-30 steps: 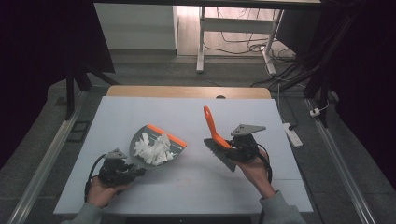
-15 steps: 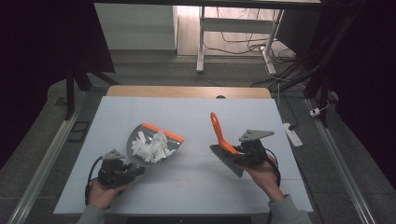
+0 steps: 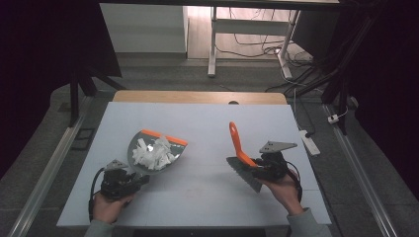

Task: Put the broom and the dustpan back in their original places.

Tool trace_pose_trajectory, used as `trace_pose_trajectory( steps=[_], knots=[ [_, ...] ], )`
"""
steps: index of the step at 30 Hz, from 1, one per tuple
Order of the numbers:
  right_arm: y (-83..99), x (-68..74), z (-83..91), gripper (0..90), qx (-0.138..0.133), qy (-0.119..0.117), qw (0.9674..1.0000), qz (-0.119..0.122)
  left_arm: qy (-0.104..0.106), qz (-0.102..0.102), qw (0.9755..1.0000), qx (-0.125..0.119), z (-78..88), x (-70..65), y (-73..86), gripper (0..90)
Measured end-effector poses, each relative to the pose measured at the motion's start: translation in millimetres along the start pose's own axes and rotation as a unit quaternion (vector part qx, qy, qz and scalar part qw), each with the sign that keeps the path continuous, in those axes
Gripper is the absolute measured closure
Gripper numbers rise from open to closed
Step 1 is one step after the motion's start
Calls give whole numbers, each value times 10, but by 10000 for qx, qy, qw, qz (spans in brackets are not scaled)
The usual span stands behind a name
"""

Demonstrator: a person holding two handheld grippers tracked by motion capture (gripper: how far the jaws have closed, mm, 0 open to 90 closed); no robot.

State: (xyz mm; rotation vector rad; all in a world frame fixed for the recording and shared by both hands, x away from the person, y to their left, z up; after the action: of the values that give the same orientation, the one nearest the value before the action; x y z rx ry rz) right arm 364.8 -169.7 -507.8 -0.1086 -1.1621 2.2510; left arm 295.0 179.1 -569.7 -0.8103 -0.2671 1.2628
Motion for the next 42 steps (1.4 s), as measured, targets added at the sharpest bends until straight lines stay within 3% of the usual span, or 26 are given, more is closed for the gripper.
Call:
trace_pose_trajectory(
  steps=[11,25,42],
  knots=[
    [102,-37,41,705,141,-25,9997,-187,-354,340,9988,-75,-54,104,-13,615],
    [156,-75,7,705,312,29,9992,-243,-743,756,9943,-83,-149,305,-22,615],
    [283,-186,-86,705,423,-104,9972,-615,-947,1027,9902,-41,-241,386,-25,615]
  ],
)
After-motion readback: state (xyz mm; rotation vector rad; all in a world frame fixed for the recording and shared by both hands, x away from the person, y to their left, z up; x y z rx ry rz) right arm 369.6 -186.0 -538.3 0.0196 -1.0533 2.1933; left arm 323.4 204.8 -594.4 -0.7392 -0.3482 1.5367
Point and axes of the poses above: each handheld gripper's, and its own axes: z roughly backward along the jaws, y roughly out of its underside, x roughly to its left, the point moved 9 cm from there along -z, roughly forward along the jaws, and after that the axes turned 6 degrees about -y, right-handed, at the moved point
